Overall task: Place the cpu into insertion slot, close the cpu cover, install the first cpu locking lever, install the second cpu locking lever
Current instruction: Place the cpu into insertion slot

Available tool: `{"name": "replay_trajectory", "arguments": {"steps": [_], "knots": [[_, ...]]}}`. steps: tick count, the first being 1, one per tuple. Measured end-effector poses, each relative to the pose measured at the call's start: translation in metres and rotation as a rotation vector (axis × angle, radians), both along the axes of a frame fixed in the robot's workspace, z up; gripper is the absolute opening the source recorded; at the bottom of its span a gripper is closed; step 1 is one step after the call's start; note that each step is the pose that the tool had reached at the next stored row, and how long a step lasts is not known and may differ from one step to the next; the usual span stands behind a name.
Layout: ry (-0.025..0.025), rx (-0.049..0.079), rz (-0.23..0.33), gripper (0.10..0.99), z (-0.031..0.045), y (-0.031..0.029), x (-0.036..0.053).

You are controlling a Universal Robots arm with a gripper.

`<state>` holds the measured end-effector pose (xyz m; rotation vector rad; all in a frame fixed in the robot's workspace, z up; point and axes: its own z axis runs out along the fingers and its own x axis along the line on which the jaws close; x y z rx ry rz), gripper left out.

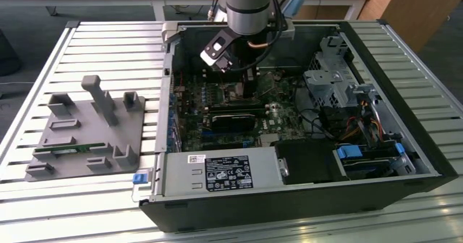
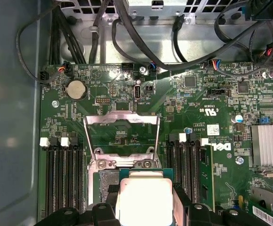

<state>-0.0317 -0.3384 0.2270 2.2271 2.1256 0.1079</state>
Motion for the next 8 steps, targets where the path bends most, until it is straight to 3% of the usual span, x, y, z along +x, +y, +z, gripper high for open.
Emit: {"name": "replay_trajectory", "arguments": {"steps": [8], "knots": [[0.0002, 0.0, 0.0, 0.533, -0.0027, 0.0, 0.0]]}}
